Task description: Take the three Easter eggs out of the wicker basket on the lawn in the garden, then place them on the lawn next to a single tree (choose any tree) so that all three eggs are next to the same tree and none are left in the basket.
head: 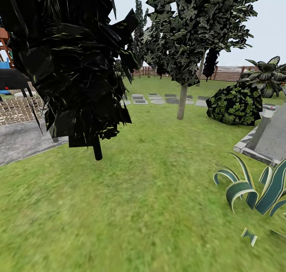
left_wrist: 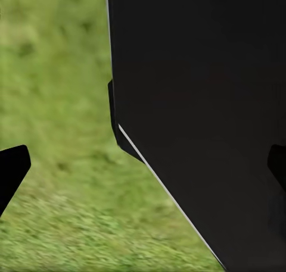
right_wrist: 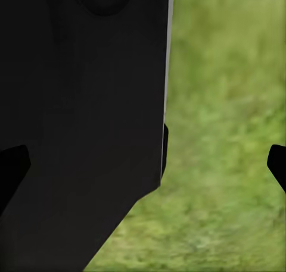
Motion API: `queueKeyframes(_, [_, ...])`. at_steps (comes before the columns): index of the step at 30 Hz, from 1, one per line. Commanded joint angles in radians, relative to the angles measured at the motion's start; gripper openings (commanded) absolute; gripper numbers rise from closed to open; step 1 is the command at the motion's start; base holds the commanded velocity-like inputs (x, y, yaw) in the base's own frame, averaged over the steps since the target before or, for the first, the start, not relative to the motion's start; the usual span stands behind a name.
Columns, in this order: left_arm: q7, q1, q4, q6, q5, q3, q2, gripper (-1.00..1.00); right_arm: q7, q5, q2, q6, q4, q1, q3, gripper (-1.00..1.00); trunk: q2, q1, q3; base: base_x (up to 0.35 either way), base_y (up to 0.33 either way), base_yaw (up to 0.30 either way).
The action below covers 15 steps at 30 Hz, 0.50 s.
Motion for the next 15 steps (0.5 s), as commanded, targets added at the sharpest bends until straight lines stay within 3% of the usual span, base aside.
queueKeyframes(1, [0.0,0.001,-0.002,0.0,0.0,0.0,0.0,1.0,0.001,0.0,0.0,0.001,0.002,-0.001,0.0,1.0,0.0,0.0,-0.001,0.002,0.0,0.0])
queueKeyframes(7, [0.0,0.001,-0.003,0.0,-0.001,0.0,0.0,1.0,0.0,0.001,-0.001,-0.002,0.002,-0.001,0.0,1.0,0.0,0.0,-0.001,0.034,0.0,0.0])
queueKeyframes(15, [0.0,0.001,-0.003,0.001,-0.002,0.0,0.002,1.0,0.0,-0.001,0.0,-0.006,0.002,-0.001,0.0,1.0,0.0,0.0,-0.001,0.295,0.0,0.0])
